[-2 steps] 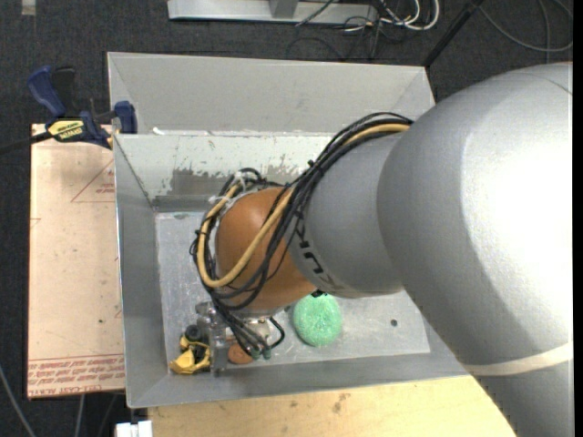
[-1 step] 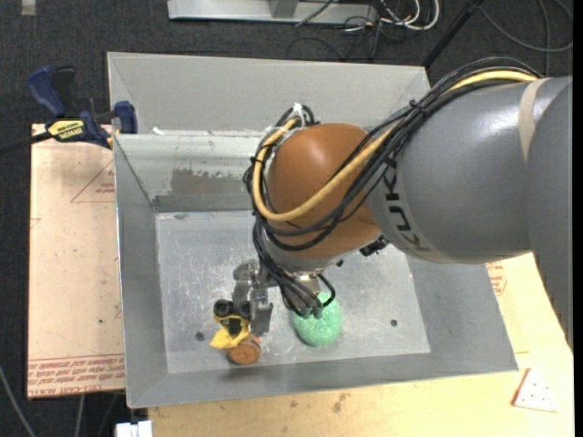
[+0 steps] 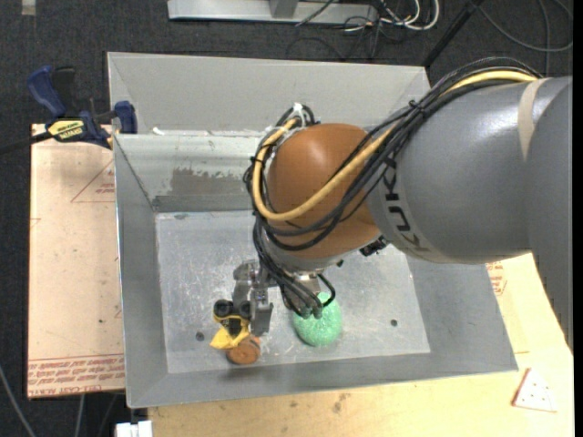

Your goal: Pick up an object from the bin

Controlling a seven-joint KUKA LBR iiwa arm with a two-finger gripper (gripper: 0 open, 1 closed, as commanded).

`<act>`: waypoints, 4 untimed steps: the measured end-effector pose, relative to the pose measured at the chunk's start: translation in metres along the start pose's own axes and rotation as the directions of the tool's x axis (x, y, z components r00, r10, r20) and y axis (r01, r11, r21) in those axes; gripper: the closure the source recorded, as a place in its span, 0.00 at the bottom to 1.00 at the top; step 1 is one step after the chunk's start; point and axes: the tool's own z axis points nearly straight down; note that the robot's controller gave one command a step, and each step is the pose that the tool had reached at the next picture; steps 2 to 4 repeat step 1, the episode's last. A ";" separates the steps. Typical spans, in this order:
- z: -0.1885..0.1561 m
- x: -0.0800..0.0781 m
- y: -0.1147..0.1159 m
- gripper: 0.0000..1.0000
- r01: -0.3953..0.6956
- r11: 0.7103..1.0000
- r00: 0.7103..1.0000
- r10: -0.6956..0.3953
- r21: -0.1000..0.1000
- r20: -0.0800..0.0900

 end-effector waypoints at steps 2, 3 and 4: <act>-0.087 -0.011 -0.013 1.00 -0.036 0.999 0.999 0.036 0.000 0.001; -0.087 -0.011 -0.013 1.00 -0.036 0.999 0.999 0.036 0.000 0.001; -0.087 -0.011 -0.013 1.00 -0.036 0.999 0.999 0.036 0.000 0.001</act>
Offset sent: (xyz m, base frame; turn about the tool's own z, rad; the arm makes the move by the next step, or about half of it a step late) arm 0.0000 0.0000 0.0000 0.0000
